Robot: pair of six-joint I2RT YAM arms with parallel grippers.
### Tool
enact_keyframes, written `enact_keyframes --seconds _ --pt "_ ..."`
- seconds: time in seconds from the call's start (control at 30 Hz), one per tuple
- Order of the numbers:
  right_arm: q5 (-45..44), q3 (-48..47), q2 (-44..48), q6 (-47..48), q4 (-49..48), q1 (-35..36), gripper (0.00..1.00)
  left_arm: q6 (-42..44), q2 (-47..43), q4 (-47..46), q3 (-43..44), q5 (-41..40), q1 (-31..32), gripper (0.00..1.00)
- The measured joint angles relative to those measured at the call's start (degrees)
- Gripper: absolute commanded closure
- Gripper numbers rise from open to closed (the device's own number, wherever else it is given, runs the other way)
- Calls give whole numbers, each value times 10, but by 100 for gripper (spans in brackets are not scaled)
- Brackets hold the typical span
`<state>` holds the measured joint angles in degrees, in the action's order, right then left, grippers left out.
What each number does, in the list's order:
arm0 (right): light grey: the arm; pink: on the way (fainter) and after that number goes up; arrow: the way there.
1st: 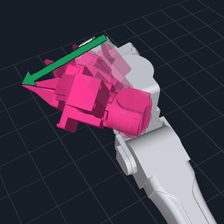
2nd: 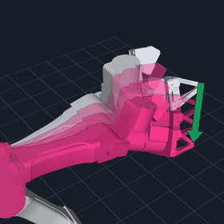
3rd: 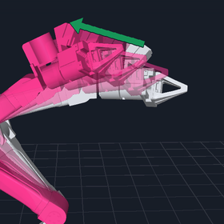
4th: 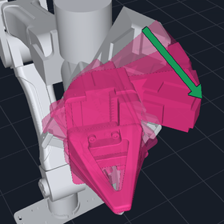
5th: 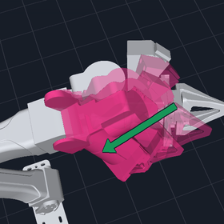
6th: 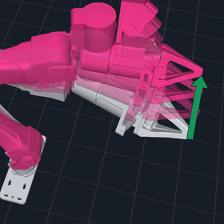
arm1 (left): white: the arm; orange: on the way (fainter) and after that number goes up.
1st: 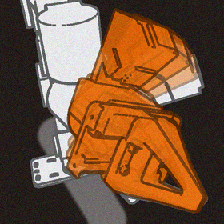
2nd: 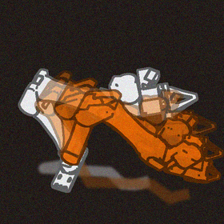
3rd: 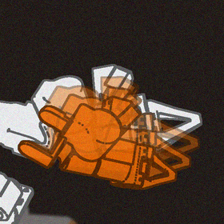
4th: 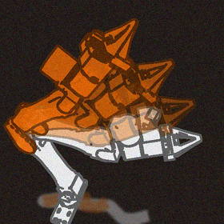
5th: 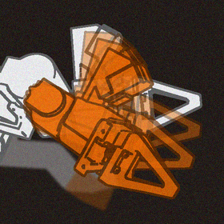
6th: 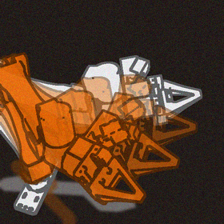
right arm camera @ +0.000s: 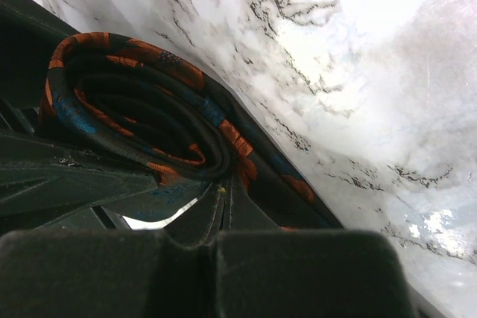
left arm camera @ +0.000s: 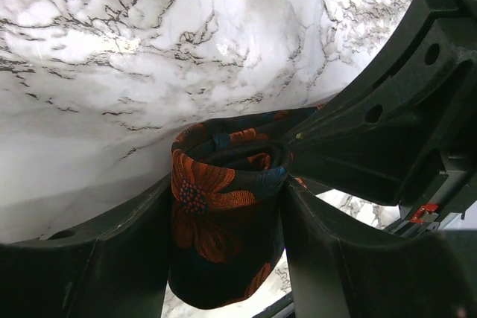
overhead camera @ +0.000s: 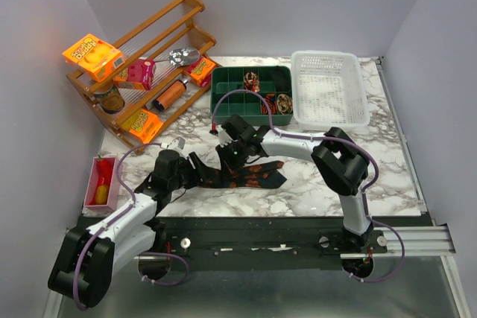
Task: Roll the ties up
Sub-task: Roll the tie at the center of the board.
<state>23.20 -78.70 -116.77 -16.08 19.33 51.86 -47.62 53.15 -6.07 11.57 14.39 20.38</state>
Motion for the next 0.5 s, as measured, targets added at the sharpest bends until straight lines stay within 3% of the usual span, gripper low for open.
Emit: enact_keyframes --seconds 0.5 --pt "3 -4 8 -9 0 8 98 57 31 130 115 -37 11 40"
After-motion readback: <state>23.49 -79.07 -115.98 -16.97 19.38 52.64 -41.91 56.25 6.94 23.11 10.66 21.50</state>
